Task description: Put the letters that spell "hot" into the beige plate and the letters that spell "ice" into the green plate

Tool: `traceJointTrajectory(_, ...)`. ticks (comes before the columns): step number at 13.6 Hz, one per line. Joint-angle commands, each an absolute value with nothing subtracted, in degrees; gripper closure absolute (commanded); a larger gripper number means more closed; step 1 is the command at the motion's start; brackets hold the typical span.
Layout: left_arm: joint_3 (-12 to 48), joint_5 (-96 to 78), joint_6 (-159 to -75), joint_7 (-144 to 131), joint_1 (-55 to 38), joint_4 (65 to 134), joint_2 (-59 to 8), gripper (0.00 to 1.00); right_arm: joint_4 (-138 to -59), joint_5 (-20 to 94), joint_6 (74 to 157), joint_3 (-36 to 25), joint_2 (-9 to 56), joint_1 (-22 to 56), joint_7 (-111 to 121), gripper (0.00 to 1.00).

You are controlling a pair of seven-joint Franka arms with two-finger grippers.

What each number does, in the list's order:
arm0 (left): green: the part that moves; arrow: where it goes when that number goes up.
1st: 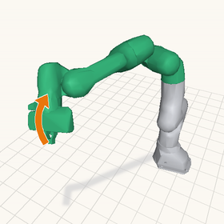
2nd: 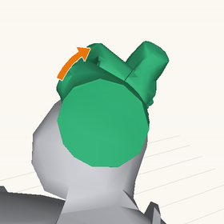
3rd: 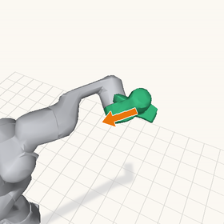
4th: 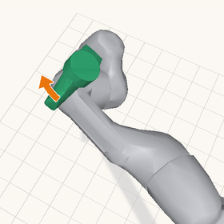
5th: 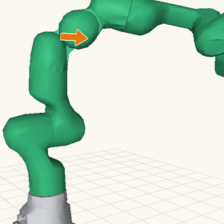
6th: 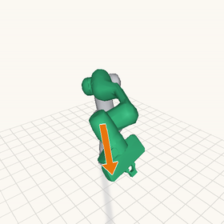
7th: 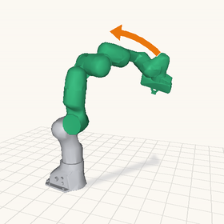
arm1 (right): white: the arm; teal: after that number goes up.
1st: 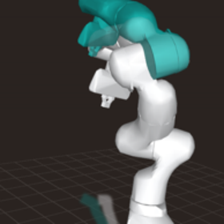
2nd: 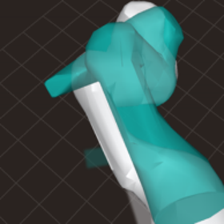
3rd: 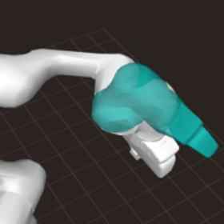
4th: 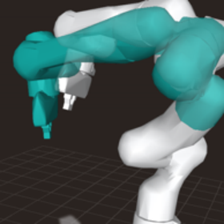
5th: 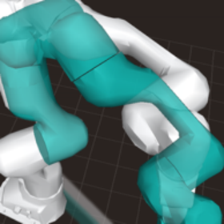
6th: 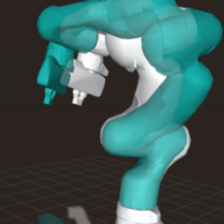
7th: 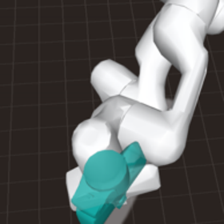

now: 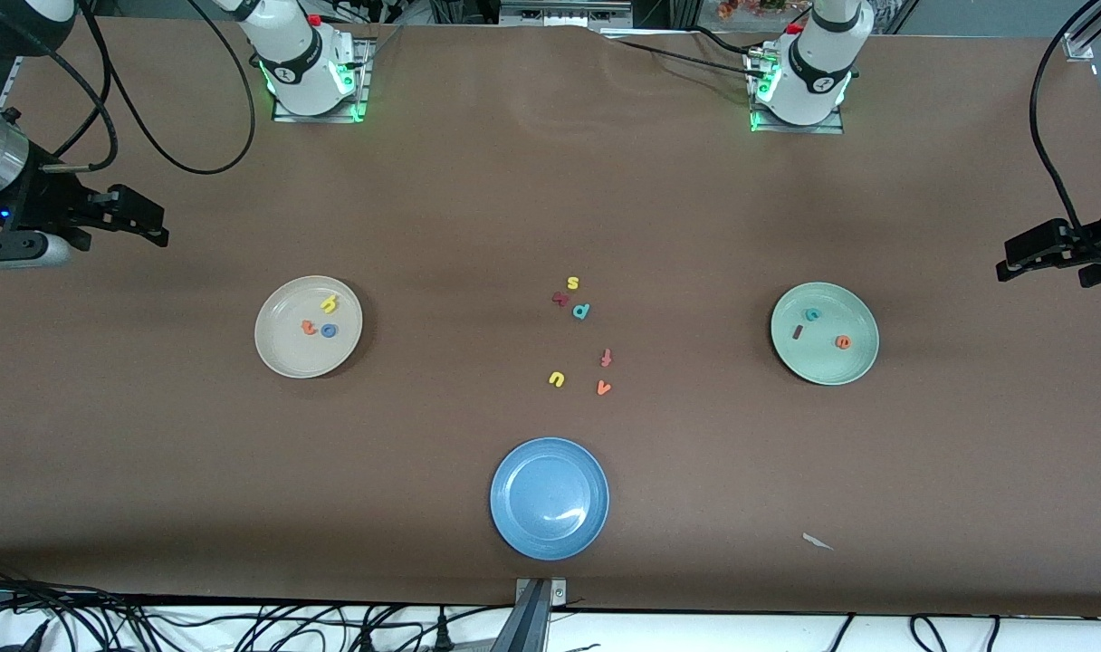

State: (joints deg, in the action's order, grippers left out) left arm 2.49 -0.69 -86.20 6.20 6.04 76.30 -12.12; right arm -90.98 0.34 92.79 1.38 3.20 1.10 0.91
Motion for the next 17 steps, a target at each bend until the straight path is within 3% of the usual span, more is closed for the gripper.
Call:
traceJointTrajectory(1, 2.81, 0.53, -85.43, 7.65, 6.15, 75.94, -12.04, 0.00, -87.80, 1.49, 89.83, -0.09, 4.66, 2.02, 1.49, 0.00)
traceJointTrajectory(17, 2.81, 0.53, -85.43, 7.65, 6.15, 75.94, -12.04, 0.00, -87.63, 1.23, 88.59, 0.61, 4.39, 2.46, 0.97, 0.00)
